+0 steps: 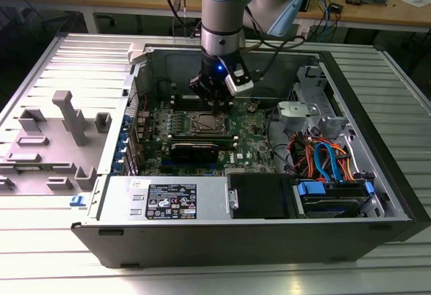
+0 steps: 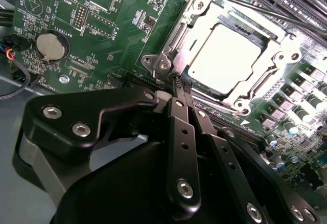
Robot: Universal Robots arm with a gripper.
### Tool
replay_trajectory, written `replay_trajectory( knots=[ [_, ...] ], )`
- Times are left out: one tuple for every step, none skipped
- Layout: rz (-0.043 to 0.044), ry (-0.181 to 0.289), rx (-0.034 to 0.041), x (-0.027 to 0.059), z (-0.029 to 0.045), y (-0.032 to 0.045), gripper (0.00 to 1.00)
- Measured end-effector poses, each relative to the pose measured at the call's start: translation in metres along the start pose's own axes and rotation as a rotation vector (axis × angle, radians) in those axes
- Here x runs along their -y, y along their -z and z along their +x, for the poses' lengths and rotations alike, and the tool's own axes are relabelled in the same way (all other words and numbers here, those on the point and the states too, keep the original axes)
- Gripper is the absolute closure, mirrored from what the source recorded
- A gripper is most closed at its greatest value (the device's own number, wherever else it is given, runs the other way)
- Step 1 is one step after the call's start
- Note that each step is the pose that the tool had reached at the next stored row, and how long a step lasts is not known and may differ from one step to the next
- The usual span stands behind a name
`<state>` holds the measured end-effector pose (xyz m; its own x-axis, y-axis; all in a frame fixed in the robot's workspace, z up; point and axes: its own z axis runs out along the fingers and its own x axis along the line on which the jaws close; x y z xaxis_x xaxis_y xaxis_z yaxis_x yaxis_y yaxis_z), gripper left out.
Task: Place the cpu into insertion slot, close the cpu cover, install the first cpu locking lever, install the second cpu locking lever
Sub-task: 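Install the first cpu locking lever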
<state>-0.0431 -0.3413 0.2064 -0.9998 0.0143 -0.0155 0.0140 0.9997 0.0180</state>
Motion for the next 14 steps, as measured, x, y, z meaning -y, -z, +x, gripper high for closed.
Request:
replay_trajectory(
  knots=[
    [0.0001, 0.000, 0.0000, 0.0004, 0.0000, -0.0002, 0.89],
    [0.0000, 0.000, 0.0001, 0.0005, 0.0000, -0.0004, 0.89],
    [0.0000, 0.000, 0.0001, 0.0006, 0.0000, -0.0006, 0.89],
    [0.0001, 0.000, 0.0000, 0.0008, 0.0000, -0.0007, 0.89],
    [0.0004, 0.000, -0.0001, 0.0015, -0.0001, -0.0014, 0.89],
    [0.0002, 0.000, 0.0000, 0.0018, 0.0000, -0.0016, 0.89],
    [0.0002, 0.000, 0.0000, 0.0018, 0.0000, -0.0016, 0.89],
    [0.0001, 0.000, 0.0000, 0.0018, 0.0000, -0.0017, 0.89],
    [0.0001, 0.000, 0.0000, 0.0019, 0.0000, -0.0017, 0.89],
    [0.0001, 0.000, 0.0000, 0.0019, -0.0001, -0.0017, 0.89],
    [0.0001, 0.000, 0.0000, 0.0019, 0.0000, -0.0017, 0.89],
    [0.0003, 0.000, -0.0001, 0.0019, 0.0000, -0.0018, 0.89],
    [0.0004, 0.000, -0.0001, 0.0018, -0.0001, -0.0018, 0.89],
    [0.0005, 0.000, -0.0001, 0.0016, -0.0001, -0.0022, 0.89]
  ],
)
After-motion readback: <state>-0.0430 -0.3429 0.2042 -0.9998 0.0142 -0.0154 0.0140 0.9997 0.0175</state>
